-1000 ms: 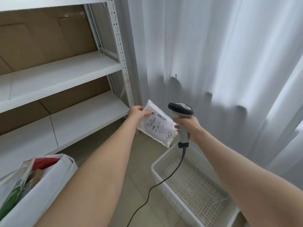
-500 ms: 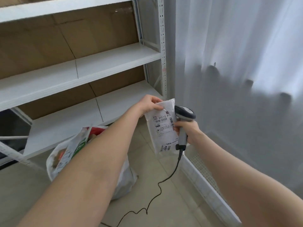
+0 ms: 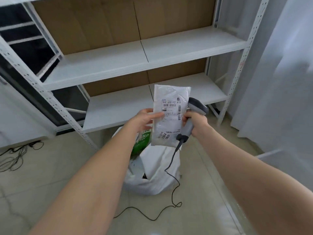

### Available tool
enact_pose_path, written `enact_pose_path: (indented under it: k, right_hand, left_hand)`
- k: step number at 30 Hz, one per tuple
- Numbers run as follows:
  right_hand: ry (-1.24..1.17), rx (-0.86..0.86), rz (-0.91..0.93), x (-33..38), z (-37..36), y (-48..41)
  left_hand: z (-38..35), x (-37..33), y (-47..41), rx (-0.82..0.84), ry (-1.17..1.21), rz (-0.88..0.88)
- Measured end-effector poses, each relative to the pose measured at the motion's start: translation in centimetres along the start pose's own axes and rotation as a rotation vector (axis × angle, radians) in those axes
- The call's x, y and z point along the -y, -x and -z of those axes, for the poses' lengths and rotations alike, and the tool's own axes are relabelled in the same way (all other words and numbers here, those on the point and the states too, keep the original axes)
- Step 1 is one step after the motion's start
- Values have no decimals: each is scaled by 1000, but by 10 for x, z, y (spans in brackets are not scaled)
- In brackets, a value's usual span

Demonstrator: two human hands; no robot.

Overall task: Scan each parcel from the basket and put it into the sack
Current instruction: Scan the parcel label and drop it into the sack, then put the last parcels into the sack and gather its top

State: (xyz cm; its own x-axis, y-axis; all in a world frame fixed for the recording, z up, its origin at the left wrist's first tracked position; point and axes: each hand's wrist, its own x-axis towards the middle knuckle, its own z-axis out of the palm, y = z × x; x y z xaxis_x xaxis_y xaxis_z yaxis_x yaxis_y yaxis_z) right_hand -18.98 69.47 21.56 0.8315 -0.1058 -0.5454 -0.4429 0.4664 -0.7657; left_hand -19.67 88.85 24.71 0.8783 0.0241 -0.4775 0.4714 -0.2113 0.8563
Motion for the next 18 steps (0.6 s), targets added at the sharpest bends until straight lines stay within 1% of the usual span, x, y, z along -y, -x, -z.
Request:
enact_pose_path:
  k: [2,4,6,8,11,14,16,18]
  right_hand:
    - [-32,27,-44,-12,-35,-11]
    - [-45,48,-96,-22,-66,-20]
    - [-9,43,-115,-30,-88,-31]
    - [19,40,-147,-37,-101,-44]
    - [21,44,-197,-47,-108,-70]
    - [119,76,-203,-56,-115,-101]
    - [152,131,-195,-65,-118,-119]
    - [176,125,-233,-74,-118,-132]
  left_hand:
    - [29,14,-9,57,-81,53]
    - [50,21,-18,47,-126,74]
    - [66,27,-33,-24,-87,45]
    - [81,31,-47,-139,-58,36]
    - [105,39,-69,-312,-117,52]
    - [131,52,-95,-451,-202,105]
    - [143,66,-114,-488,-265,186]
    - [147,81,-131,-455,-331,261]
